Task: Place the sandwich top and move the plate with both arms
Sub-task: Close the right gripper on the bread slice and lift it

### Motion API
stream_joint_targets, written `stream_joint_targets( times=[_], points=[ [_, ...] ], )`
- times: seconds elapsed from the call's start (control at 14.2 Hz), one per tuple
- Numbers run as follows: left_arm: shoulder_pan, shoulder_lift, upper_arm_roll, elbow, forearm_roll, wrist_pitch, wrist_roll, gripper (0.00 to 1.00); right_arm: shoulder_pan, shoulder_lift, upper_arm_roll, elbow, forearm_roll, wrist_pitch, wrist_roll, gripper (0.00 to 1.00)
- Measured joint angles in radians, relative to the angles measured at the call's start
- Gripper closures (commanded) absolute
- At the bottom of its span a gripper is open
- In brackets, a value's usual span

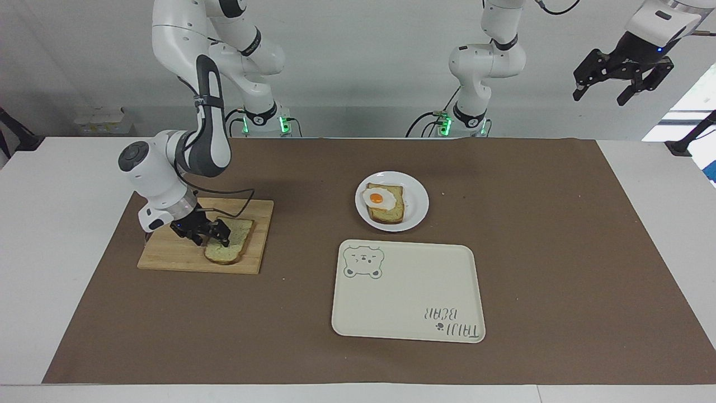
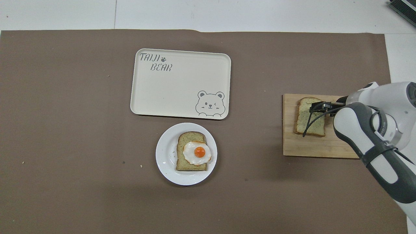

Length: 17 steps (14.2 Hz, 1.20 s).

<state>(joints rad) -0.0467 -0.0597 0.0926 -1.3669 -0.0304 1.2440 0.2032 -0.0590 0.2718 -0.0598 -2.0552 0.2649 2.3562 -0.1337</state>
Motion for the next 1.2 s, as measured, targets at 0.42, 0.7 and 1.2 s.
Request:
stream_joint_targets(
  times=[0.42,0.7,1.2],
  points=[
    [0.000,0.000,0.000,0.000,0.000,0.000,0.000,0.00,0.000,-0.003,-0.004,0.001,0.002,0.000,0.000,1.00],
    [0.000,0.000,0.000,0.000,0.000,0.000,0.000,0.00,0.004,-0.003,0.003,0.014,0.002,-0.002,0.000,1.00],
    [0.000,0.000,0.000,0.000,0.000,0.000,0.000,0.00,0.013,-0.006,0.008,0.120,0.002,-0.136,0.000,1.00]
  ],
)
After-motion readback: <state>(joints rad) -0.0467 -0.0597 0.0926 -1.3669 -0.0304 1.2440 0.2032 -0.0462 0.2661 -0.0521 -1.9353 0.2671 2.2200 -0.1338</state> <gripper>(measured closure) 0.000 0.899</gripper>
